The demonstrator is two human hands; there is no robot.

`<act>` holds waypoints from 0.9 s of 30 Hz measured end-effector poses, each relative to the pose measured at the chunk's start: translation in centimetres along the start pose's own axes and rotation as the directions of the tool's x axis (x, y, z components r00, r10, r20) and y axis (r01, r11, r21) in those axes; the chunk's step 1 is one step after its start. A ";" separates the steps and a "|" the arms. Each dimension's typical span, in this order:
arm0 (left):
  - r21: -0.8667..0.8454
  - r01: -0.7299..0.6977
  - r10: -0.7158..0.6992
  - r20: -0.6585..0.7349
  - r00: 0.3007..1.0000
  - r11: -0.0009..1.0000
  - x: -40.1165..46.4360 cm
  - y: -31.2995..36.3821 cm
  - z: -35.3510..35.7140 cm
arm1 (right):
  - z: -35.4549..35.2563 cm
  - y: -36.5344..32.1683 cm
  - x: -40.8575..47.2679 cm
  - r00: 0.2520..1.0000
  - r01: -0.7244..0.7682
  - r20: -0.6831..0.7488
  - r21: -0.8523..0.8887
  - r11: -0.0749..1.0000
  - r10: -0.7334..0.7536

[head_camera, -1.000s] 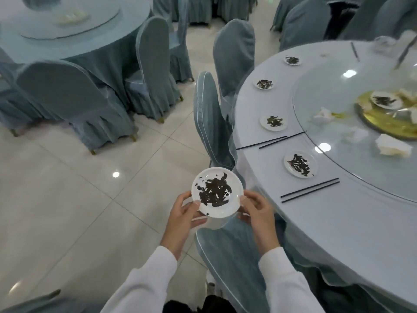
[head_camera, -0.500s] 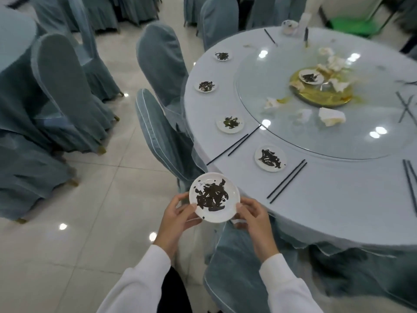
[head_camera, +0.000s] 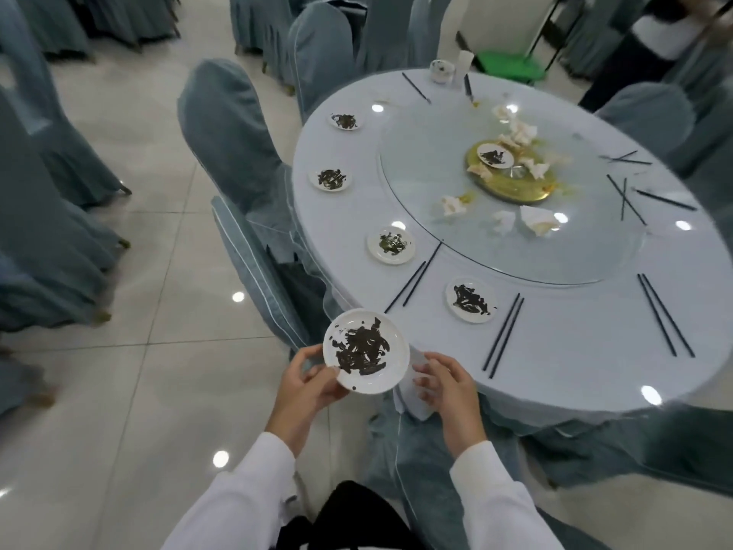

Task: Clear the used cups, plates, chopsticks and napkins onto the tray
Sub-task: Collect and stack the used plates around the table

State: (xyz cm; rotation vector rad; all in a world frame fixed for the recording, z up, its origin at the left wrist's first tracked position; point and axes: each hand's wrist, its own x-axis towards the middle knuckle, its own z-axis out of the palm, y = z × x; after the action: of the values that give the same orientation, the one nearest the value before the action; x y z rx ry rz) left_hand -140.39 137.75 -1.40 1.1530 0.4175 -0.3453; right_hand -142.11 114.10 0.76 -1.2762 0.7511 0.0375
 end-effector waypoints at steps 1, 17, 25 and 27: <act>-0.002 0.005 -0.005 0.003 1.000 1.000 0.4 0.2 0.0 | 0.0 0.0 0.2 1.000 -0.011 -0.027 0.021 1.000 0.011; 0.057 0.149 -0.152 0.044 0.987 0.987 11.5 4.6 3.2 | 0.8 -0.1 9.9 0.920 -0.119 -0.267 0.509 0.853 0.288; 0.167 0.205 -0.215 0.042 0.976 0.964 19.7 6.6 9.1 | -0.6 -2.3 18.5 0.854 -0.184 -0.326 0.542 0.820 0.406; 0.184 0.217 -0.227 0.036 0.973 0.959 21.2 7.0 10.3 | -1.0 -2.7 20.0 0.831 -0.193 -0.356 0.536 0.822 0.428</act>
State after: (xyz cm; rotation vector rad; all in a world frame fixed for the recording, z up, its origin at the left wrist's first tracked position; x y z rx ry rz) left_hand -117.21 129.69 -2.54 1.2707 0.4747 -0.6209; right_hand -126.17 104.90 -7.56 -0.6614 1.3007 -0.1813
